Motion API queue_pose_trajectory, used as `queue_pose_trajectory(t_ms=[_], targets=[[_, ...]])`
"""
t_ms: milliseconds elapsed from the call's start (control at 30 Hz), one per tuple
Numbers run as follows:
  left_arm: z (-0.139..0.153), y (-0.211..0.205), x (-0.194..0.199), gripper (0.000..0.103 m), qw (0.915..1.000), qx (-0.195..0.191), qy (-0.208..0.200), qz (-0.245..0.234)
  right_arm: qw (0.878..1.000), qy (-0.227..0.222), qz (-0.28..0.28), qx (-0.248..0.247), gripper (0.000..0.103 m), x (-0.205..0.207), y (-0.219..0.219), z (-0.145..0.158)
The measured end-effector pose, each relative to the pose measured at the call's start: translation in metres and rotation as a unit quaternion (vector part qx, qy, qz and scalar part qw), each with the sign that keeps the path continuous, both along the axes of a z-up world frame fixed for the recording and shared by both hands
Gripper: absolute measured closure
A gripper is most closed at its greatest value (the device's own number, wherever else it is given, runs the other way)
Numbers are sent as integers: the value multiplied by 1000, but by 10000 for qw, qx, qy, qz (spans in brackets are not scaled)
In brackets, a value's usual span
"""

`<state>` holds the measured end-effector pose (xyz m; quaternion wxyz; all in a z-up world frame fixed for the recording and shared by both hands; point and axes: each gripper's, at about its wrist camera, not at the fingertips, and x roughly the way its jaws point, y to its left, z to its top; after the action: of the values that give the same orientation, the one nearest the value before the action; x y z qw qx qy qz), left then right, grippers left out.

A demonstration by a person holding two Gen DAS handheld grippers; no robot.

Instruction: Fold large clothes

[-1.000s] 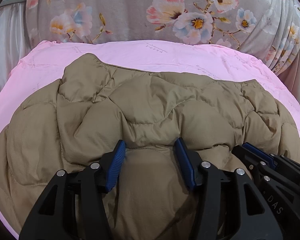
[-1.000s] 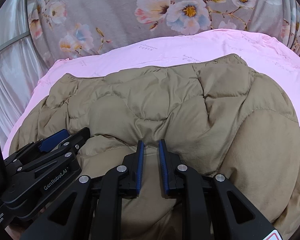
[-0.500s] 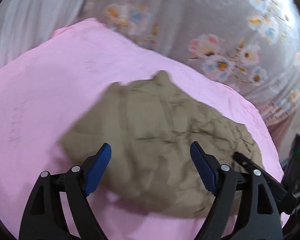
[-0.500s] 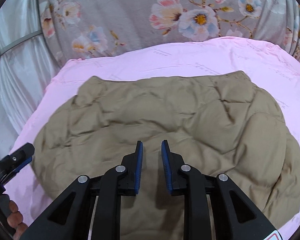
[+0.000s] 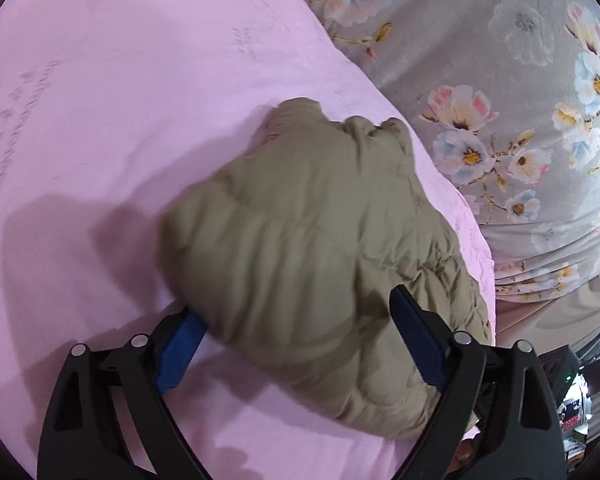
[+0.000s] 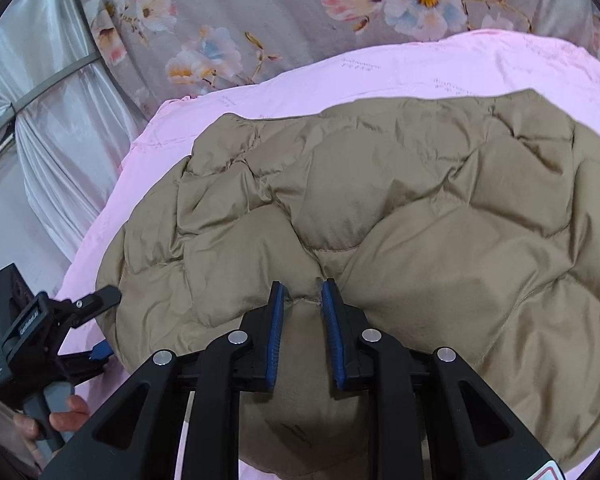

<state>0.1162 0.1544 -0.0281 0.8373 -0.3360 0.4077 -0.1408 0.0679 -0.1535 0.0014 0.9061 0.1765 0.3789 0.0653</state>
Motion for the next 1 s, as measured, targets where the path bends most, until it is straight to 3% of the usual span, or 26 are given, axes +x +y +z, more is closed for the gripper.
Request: queue_pose_trajectory(t_ms=[67, 133, 200, 233, 300, 400, 500, 667, 767, 900, 1000], targets=[[-2, -9, 10, 15, 10000, -16, 11, -39, 10000, -9, 0, 45, 84, 1, -1, -4], [-1, -19, 18, 17, 9996, 278, -75, -76, 10000, -38, -13, 71, 85, 2, -2, -7], [3, -27, 17, 38, 9985, 526, -90, -96, 9999, -60, -35, 74, 85, 3, -1, -10], [4, -27, 15, 44, 9984, 536, -92, -132, 9999, -59, -54, 76, 85, 3, 0, -10], [15, -28, 12, 68, 9982, 536, -197, -171, 9999, -41, -74, 94, 86, 4, 1, -10], [41, -30, 2, 81, 9965, 573, -516, -324, 9998, 9, -109, 153, 85, 6, 2, -10], [81, -43, -18, 85, 9901, 714, -1059, -591, 9995, 49, -29, 312, 82, 9, 4, -7], [138, -77, -53, 87, 9690, 1167, -1940, -988, 9936, 218, 424, 1024, 79, 26, 18, -6], [147, -92, -51, 87, 9627, 1443, -2064, -993, 9936, 332, 540, 933, 80, 35, 30, -4], [148, -79, -38, 87, 9644, 1557, -1972, -828, 9922, 366, 458, 1097, 82, 10, 12, 12], [146, -61, -33, 87, 9663, 1553, -1905, -768, 9975, 378, 208, 558, 83, -30, -10, 19]])
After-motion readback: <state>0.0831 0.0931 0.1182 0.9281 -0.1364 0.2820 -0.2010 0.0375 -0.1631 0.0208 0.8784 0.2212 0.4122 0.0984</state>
